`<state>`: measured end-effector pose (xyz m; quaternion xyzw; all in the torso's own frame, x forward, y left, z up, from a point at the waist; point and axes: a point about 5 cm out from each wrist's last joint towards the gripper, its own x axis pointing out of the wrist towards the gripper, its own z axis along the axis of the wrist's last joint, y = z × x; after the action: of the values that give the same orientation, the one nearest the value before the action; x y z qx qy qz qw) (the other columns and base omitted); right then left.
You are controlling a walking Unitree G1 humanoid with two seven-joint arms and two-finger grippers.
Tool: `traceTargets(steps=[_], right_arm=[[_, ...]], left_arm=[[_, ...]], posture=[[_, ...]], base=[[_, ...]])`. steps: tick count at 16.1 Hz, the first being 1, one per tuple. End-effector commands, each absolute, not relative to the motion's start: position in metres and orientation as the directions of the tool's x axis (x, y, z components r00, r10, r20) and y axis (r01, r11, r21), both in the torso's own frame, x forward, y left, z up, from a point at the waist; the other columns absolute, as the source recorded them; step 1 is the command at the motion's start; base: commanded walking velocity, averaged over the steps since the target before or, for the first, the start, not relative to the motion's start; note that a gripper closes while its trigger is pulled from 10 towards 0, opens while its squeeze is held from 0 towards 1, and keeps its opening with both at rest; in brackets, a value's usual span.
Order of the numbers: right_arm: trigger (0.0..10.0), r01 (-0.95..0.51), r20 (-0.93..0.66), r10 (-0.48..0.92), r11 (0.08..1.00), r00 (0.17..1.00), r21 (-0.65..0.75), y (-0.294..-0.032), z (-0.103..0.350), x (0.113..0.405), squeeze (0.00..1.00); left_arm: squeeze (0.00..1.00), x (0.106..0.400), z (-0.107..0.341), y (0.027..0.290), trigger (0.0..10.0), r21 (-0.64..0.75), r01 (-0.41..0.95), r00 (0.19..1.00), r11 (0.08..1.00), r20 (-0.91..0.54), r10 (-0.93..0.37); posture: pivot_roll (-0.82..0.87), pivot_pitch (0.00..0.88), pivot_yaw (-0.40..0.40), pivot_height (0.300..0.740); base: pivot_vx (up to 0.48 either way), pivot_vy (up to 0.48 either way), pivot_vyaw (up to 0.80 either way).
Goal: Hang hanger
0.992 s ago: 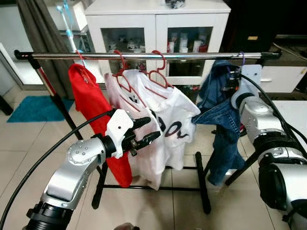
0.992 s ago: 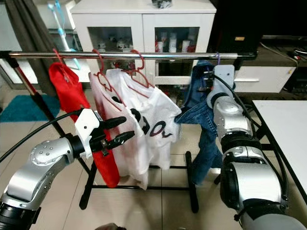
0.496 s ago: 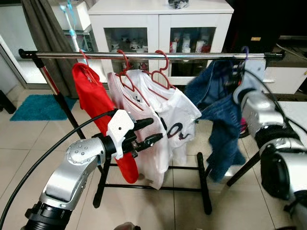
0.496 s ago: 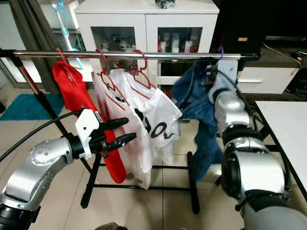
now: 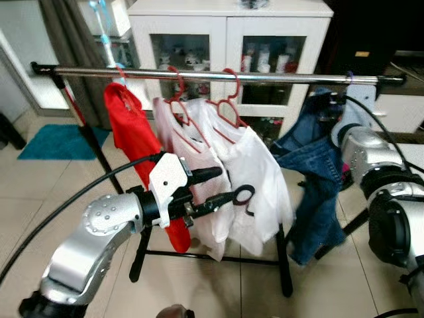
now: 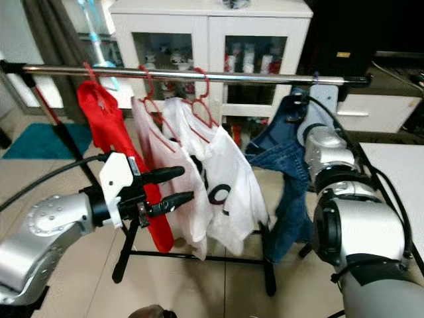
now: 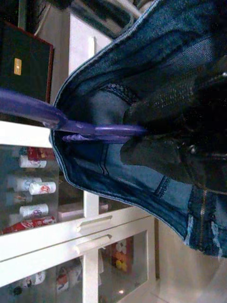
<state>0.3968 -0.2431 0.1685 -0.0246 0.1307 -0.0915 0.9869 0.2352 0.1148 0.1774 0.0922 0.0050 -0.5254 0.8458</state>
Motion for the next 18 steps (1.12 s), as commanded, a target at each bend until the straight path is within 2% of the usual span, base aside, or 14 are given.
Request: traceTargets(steps=[1,4,5,6,7,11,14,15,17,18], right_arm=[[10.0,0.17,-0.29,-0.19,0.981,0.938,-0.095,-0.243,0.163,0.395,0.0],[10.0,0.184,-0.283,-0.192,0.981,0.94,-0.053,-0.249,0.161,0.393,0.0],[10.0,0.186,-0.261,-0.192,0.981,0.946,-0.048,-0.252,0.163,0.392,0.69],[10.0,0.187,-0.255,-0.194,0.981,0.947,-0.054,-0.253,0.164,0.392,0.69],[10.0,0.158,-0.218,-0.163,0.987,0.962,-0.041,-0.256,0.17,0.393,1.0],[10.0,0.09,-0.152,-0.093,0.996,0.984,-0.026,-0.264,0.184,0.392,1.0],[10.0,0.005,-0.103,-0.002,0.999,0.995,0.033,-0.265,0.18,0.378,1.0],[10.0,-0.037,-0.087,0.04,0.999,0.995,0.034,-0.261,0.178,0.368,1.0],[10.0,-0.175,-0.006,0.175,0.984,0.984,0.04,-0.239,0.182,0.332,1.0],[10.0,-0.19,0.004,0.19,0.981,0.982,0.048,-0.235,0.182,0.326,0.33]], left_arm=[[0.0,0.228,0.18,0.119,10.0,0.144,0.893,0.443,0.426,-0.124,-0.888],[0.0,0.224,0.179,0.125,10.0,0.138,0.886,0.459,0.442,-0.147,-0.876],[0.0,0.224,0.179,0.126,10.0,0.135,0.885,0.463,0.446,-0.149,-0.874],[0.0,0.224,0.179,0.126,10.0,0.133,0.885,0.464,0.447,-0.15,-0.873],[0.0,0.227,0.18,0.126,10.0,0.129,0.881,0.47,0.455,-0.133,-0.873],[0.0,0.235,0.177,0.123,10.0,0.113,0.872,0.489,0.477,-0.122,-0.864],[0.0,0.253,0.169,0.123,10.0,0.136,0.798,0.602,0.588,-0.134,-0.787],[0.0,0.257,0.165,0.124,10.0,0.134,0.777,0.629,0.615,-0.138,-0.765],[0.0,0.269,0.151,0.132,10.0,0.137,0.658,0.751,0.74,-0.176,-0.636],[0.0,0.271,0.149,0.133,10.0,0.132,0.633,0.772,0.763,-0.178,-0.61]], posture=[[0.12,0.0,0.023,0.74],[0.13,0.0,0.021,0.74],[0.13,0.0,0.027,0.74],[0.12,0.0,0.029,0.74],[0.1,0.0,0.037,0.74],[0.05,0.0,0.051,0.74],[-0.02,0.0,0.083,0.74],[-0.04,0.0,0.088,0.74],[-0.09,0.0,0.096,0.74],[-0.09,0.0,0.097,0.74]], base=[[0.0,0.0,0.0],[0.0,0.0,0.0],[0.0,0.0,0.0],[0.0,0.0,0.0],[0.0,0.0,0.0],[0.0,0.0,0.0],[0.0,0.0,0.0],[0.0,0.0,0.0],[0.0,0.0,0.0],[0.0,0.0,0.0]])
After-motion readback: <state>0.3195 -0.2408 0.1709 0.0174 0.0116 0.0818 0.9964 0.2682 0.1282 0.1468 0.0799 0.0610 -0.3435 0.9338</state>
